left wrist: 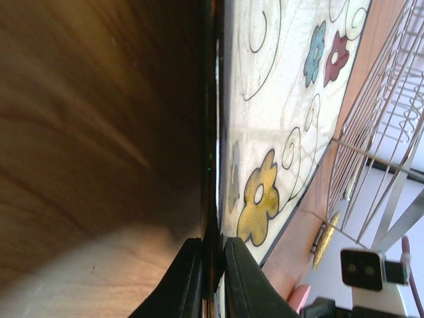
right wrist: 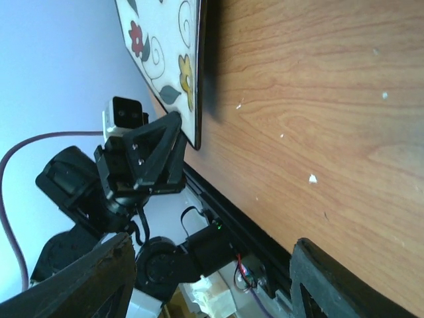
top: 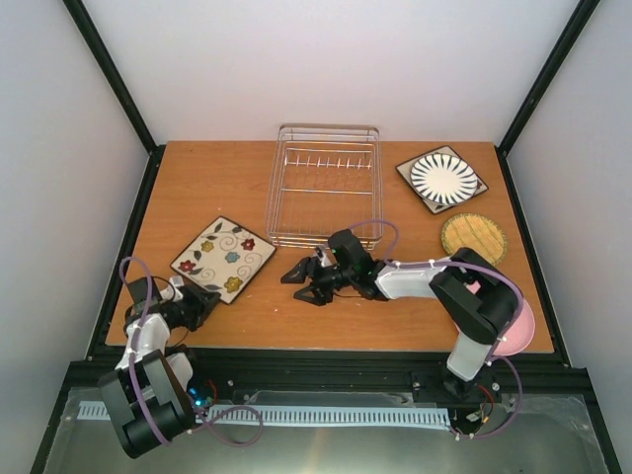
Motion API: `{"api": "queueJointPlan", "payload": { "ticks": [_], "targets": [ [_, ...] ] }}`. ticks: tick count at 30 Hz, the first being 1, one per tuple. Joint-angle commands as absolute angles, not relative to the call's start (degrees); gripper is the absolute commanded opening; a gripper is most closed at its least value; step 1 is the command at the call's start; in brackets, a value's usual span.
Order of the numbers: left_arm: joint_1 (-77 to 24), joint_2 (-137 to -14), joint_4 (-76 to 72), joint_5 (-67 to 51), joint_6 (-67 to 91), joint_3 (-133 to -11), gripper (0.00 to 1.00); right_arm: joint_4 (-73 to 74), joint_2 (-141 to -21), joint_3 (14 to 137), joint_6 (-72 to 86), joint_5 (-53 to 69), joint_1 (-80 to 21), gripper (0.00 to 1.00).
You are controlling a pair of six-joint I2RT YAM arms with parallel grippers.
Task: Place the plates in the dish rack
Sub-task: Pick up the plate at the center of the board.
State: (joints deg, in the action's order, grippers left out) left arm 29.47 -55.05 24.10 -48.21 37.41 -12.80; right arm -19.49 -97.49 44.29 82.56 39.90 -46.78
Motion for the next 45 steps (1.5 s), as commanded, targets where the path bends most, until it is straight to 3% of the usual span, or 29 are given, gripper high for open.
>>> {"api": "queueJointPlan", "payload": {
  "ticks": [1,6,28,44,45],
  "targets": [
    [27.3,-53.5,29.4,-48.7,39.8,-8.9,0.01,-22.7,-102.5,47.5,79.9,39.7,-48.6,0.62],
    [26.5,-51.6,31.6,-50.5,39.3,-6.2,0.01,-22.9,-108.4,50.0,75.3,38.4,-50.4,0.58],
    [21.1,-55.8,33.6,-56.3,40.7,-13.2,0.01,-34.7,-125.9,58.1,80.6,35.1,-53.3,0.56],
    [18.6,-57.0,29.8,-58.7,43.3,-12.8,0.01,-31.7,-128.9,61.2,82.2,33.8,-54.5,0.17],
    [18.7,-57.0,29.5,-58.9,43.4,-12.7,0.01,-31.4,-129.0,61.2,82.1,33.9,-54.6,0.11]
  ]
}}
